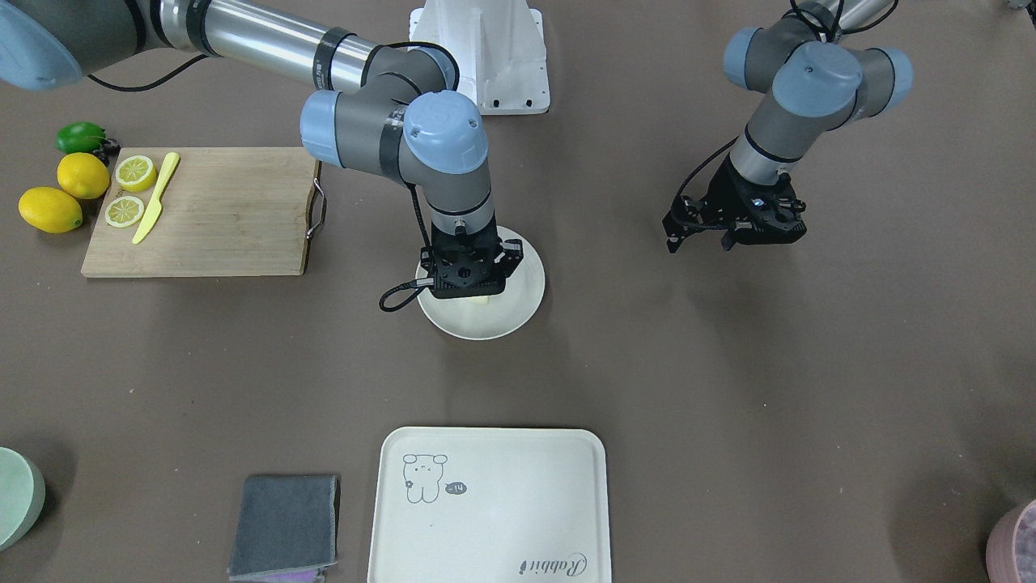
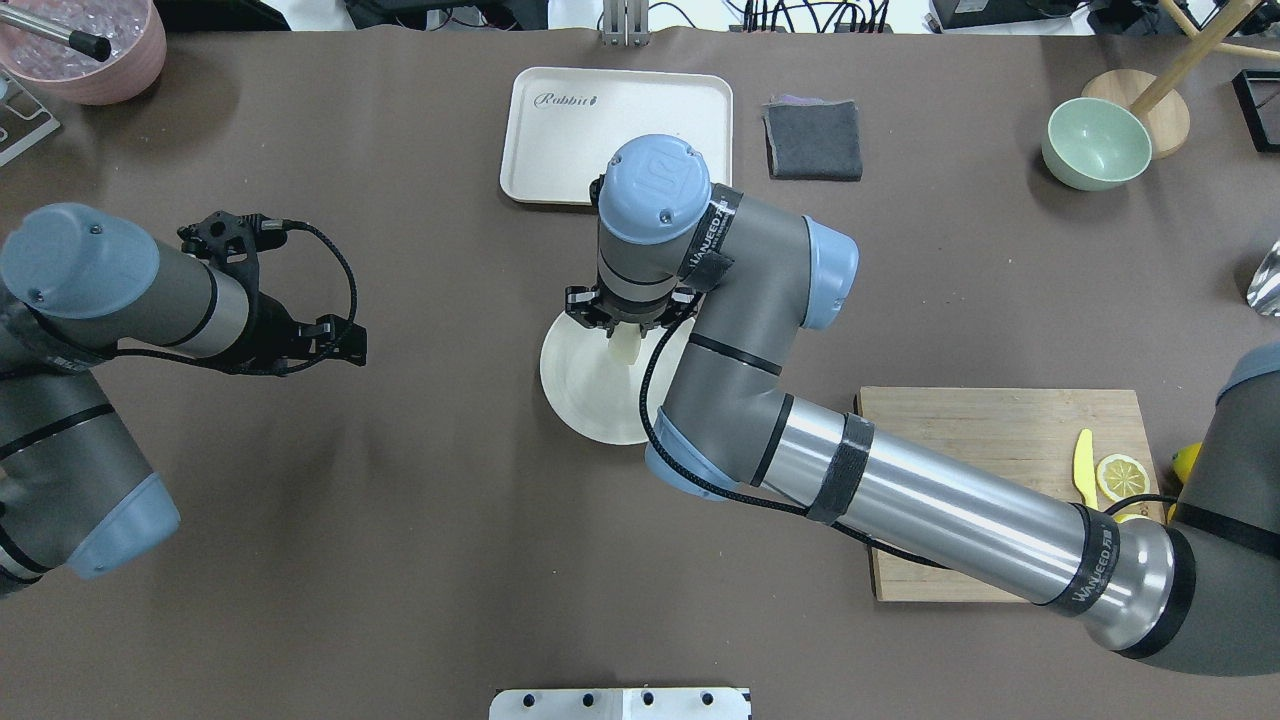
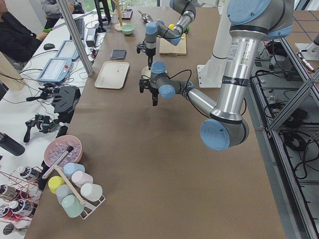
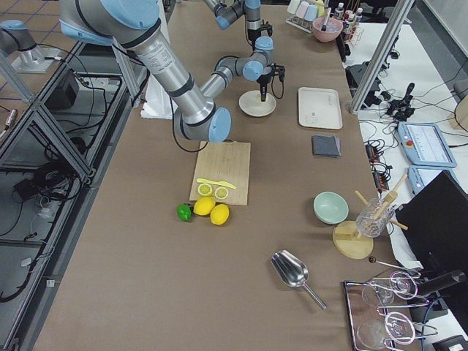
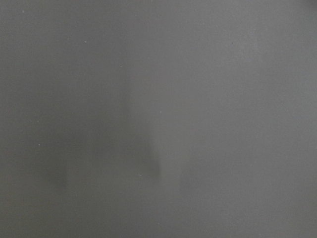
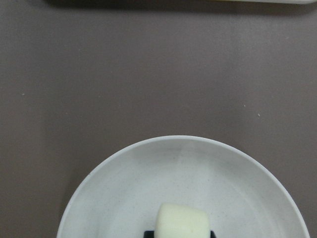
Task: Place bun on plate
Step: 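Lower the bun onto the cream plate and open the right gripper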
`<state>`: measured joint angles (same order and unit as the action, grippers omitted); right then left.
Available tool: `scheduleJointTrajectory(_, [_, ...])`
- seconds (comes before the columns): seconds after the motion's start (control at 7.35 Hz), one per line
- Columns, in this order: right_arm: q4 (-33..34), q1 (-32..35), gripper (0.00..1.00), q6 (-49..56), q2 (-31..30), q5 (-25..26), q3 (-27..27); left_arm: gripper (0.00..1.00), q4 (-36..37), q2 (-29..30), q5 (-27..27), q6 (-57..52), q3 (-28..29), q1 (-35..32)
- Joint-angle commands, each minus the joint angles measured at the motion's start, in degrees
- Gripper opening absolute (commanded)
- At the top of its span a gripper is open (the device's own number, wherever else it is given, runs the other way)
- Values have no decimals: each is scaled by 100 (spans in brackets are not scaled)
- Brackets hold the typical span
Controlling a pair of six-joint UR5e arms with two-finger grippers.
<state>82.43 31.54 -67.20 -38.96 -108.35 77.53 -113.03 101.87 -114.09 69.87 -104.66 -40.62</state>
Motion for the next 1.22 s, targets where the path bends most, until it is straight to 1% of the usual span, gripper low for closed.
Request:
scheduleJointTrajectory(0.0, [-34, -69, 41, -4, 21, 121, -54, 96, 0, 26, -8, 0, 16, 10])
scheduleJointTrajectory(0.14, [-34, -69, 42, -4, 29, 164, -97, 96, 0, 43, -8, 0, 25, 10])
scheduleJointTrajectory(0.41, [-51, -121, 57, 5, 12, 191, -159, 96, 0, 35, -8, 0, 16, 2])
scheduleJointTrajectory(0.54, [-52, -148, 57, 5, 20, 191, -159, 96, 0, 35, -8, 0, 25, 2])
scheduleJointTrajectory(0.68, [-52, -157, 75, 5, 12, 182, -150, 96, 0, 52, -8, 0, 25, 10])
scheduleJointTrajectory(0.82, [-60, -157, 86, 31, 20, 182, -107, 96, 0, 52, -8, 0, 16, 2])
scheduleJointTrajectory(0.95, [9, -113, 100, 6, -49, 121, 111, 96, 0, 43, -8, 0, -19, -7])
scheduleJointTrajectory(1.09, [97, 105, 100, 84, -372, -149, 540, 96, 9, 17, -61, -8, -71, -164])
